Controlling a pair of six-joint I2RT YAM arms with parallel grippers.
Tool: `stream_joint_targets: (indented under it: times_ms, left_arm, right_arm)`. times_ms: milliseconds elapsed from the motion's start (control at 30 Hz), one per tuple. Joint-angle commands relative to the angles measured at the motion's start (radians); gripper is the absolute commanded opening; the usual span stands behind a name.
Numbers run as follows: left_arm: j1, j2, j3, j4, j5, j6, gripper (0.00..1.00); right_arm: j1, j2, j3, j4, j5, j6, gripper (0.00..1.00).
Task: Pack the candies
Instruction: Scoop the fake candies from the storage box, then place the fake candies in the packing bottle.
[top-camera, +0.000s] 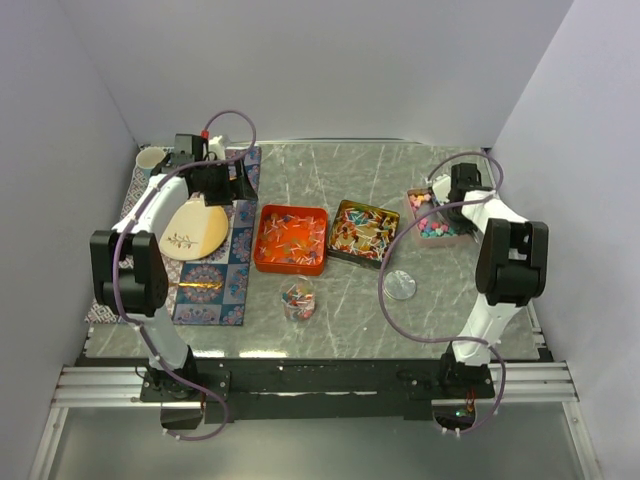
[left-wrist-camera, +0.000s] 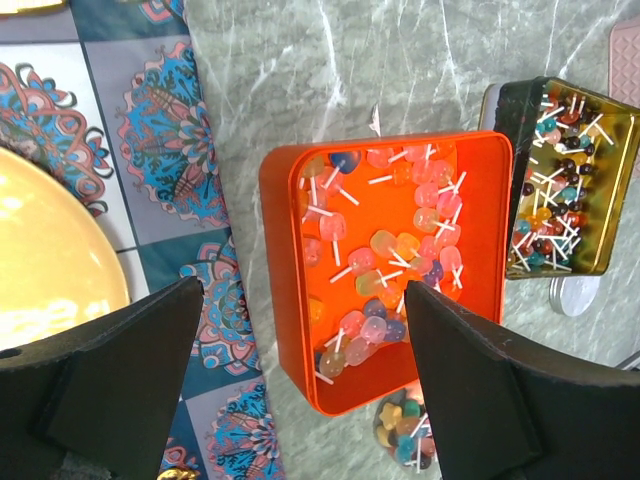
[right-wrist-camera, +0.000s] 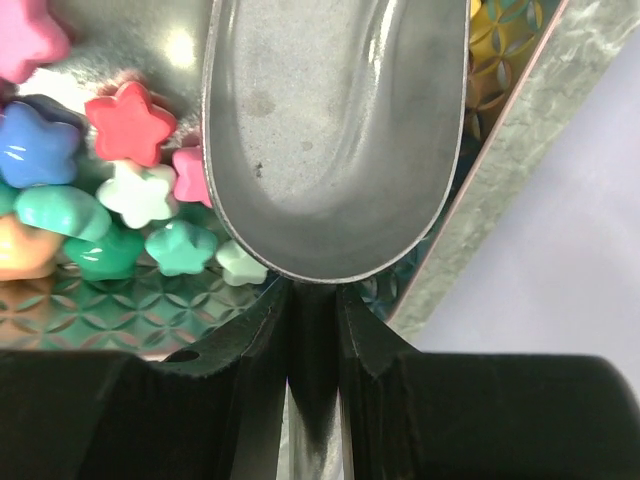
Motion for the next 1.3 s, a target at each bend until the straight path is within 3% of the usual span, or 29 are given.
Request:
stream_joint_targets:
  times_ms: [0,467,733,833,933,1067,1267]
  left_arm:
    - [-0.006,0.002,0.058,-0.031,0.003,0.054,0.88]
    - [-0.006,-0.01,0.073,-0.031,0.004,0.088,0.88]
    - [-0.004,-0.01,0.101,-0.028,0.001,0.084,0.89]
    - [-0.006,-0.005,0.134,-0.041,-0.005,0.084,0.89]
    - [-0.006,-0.025,0.147,-0.035,-0.007,0.084,0.9]
    - [-0.004,-0.047,0.133,-0.035,-0.017,0.067,0.9]
    - [0.004,-0.126,0.07,-0.008,-0.054,0.01,0.94]
  right_arm:
    - [-0.013,-0.053,-0.047,-0.019,-0.103,0.045,0.0]
    - [-0.011,-0.265,-0.197,0.095,-0.126,0.055,0.0]
    - [-0.015,-0.409,-0.316,0.211,-0.141,-0.01,0.0]
    - [-0.005,-0.524,-0.311,0.173,-0.164,-0.07,0.0]
    - [0.063,-0.678,-0.277,0.095,-0.222,-0.158,0.0]
    - [0.224,-0.771,-0.185,-0.048,-0.253,-0.208,0.0]
    - [0.591,-0.822,-0.096,-0.195,-0.172,-0.245,0.0]
